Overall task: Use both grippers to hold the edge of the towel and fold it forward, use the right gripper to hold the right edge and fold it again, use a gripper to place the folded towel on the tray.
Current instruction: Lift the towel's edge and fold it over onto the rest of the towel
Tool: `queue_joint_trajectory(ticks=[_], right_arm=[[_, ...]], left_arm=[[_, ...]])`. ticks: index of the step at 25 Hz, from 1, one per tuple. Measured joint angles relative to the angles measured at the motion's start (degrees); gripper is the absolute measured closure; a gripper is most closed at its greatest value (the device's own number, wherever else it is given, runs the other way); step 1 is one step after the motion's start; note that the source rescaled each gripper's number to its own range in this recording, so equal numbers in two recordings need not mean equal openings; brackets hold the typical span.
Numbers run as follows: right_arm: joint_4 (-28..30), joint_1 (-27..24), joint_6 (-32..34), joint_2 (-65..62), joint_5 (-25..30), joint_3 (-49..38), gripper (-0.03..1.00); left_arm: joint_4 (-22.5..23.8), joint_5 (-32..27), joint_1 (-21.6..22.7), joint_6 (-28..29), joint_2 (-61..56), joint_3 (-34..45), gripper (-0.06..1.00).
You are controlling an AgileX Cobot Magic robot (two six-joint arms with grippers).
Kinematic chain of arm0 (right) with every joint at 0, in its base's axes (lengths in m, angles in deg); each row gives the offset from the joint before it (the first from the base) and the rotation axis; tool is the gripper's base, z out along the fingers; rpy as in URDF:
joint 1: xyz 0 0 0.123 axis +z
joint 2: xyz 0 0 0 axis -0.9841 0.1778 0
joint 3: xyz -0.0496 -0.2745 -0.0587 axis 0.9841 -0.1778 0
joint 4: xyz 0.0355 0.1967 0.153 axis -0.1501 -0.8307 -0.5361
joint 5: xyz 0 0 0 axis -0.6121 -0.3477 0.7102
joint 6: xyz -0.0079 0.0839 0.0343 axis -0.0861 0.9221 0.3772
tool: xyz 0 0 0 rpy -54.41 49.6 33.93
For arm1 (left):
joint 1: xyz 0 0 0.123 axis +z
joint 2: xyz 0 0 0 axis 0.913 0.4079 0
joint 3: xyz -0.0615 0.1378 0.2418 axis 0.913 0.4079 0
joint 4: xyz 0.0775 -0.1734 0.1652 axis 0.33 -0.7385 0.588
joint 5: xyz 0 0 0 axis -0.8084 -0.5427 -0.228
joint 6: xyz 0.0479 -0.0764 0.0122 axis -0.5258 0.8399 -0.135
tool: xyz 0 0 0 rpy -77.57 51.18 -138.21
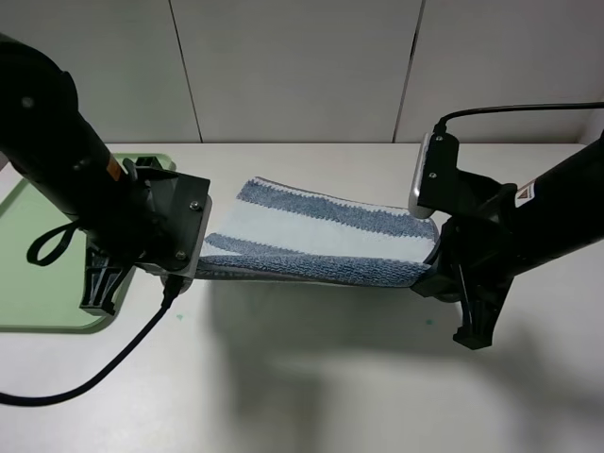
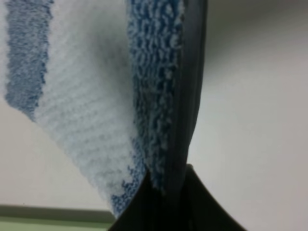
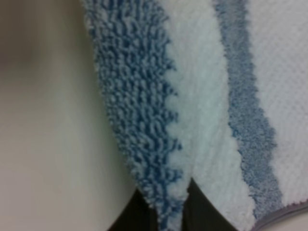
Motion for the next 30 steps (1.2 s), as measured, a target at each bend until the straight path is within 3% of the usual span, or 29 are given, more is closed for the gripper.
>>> queue_joint_trajectory(ticks=[10, 20, 30], right_arm=[[0.51, 0.0, 3.04, -2.13, 3.45, -0.04, 0.97], [3.59, 0.0, 7.21, -2.13, 1.71, 0.11, 0.97], [8.28, 0.0, 10.04, 1.35, 3.63, 8.9, 0.97]], left_arm=[[1.02, -3.02, -3.81, 3.09, -2.16, 0.0, 0.94], [7.59, 0.51, -4.03, 10.01, -2.16, 0.0, 0.94], [9.1, 2.71, -2.28, 11.53, -0.36, -1.6, 0.94]])
